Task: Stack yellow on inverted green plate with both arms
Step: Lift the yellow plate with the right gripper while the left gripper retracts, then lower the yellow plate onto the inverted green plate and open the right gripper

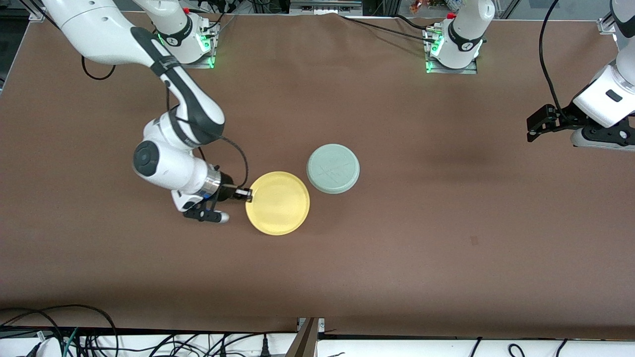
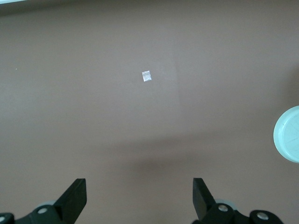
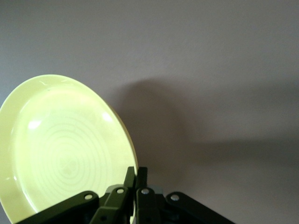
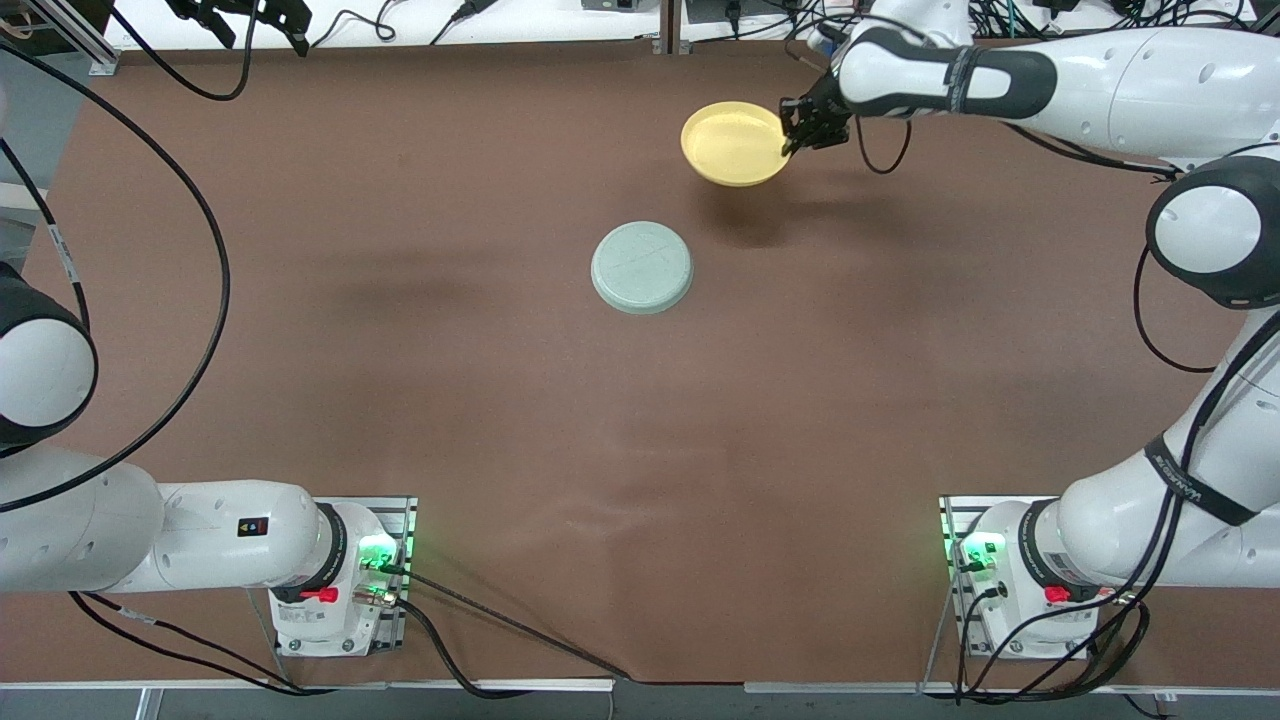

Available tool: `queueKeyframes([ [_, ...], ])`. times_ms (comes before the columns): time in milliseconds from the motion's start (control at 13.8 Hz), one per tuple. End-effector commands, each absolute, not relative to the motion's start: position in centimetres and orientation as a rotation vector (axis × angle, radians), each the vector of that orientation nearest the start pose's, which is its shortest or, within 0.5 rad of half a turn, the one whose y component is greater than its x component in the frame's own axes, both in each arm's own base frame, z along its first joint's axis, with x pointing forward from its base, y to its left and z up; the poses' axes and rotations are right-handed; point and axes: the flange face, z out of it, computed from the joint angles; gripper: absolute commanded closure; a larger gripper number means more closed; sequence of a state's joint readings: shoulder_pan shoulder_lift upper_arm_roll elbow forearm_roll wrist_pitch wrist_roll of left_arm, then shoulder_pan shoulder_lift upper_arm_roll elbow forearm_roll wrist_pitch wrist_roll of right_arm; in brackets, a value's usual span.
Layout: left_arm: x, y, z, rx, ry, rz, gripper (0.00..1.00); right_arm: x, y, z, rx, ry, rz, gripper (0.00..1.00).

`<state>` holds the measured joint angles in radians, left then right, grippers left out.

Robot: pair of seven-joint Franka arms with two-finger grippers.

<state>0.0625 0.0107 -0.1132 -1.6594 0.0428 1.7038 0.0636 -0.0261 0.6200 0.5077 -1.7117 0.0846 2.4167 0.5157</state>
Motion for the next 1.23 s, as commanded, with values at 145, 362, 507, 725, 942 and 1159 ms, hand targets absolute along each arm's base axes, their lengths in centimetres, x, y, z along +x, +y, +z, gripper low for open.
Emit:
queueKeyframes([
  [145,56.2,-3.0,58.8,-3.068,0.17,-0.049,0.0,56.2,36.5,27.0,-2.74,0.295,0.002,1.0],
  [362,56.3,-3.3,58.7,-3.069,0.168,-0.047,0.0,52.7,40.3,25.7,-2.74,0.287,0.006,1.0],
  [507,56.3,-3.5,58.7,-3.069,0.17,-0.045,0.0,50.4,42.1,24.0,-2.749,0.284,-0.048,1.0],
  [725,56.3,-2.9,58.7,-3.083,0.15,-0.046,0.0,48.1,43.4,21.8,-2.792,0.263,-0.1,1.0],
  [942,56.1,-3.2,58.8,-3.083,0.159,-0.044,0.0,47.5,43.2,21.2,-2.807,0.259,-0.089,1.0],
  [1159,56.1,-3.2,58.8,-3.082,0.166,-0.044,0.0,47.0,42.9,20.9,-2.816,0.258,-0.081,1.0],
])
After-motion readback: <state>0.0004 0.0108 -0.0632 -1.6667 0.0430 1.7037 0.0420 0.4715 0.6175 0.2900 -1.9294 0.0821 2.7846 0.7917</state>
